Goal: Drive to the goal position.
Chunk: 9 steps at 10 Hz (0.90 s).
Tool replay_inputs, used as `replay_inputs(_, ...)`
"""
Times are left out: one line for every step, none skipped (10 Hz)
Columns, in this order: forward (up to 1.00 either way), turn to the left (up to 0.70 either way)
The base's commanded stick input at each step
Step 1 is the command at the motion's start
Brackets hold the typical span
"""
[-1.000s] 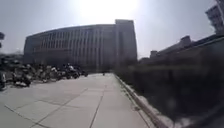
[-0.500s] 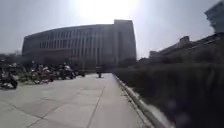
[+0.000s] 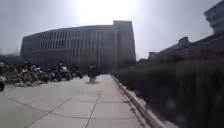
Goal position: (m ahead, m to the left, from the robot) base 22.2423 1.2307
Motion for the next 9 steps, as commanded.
replay_inputs(1.0, 0.0)
replay_inputs(1.0, 0.0)
replay_inputs(1.0, 0.06)
replay_inputs(1.0, 0.13)
replay_inputs(1.0, 0.21)
replay_inputs(1.0, 0.28)
replay_inputs(1.0, 0.28)
replay_inputs(1.0, 0.26)
replay_inputs(1.0, 0.16)
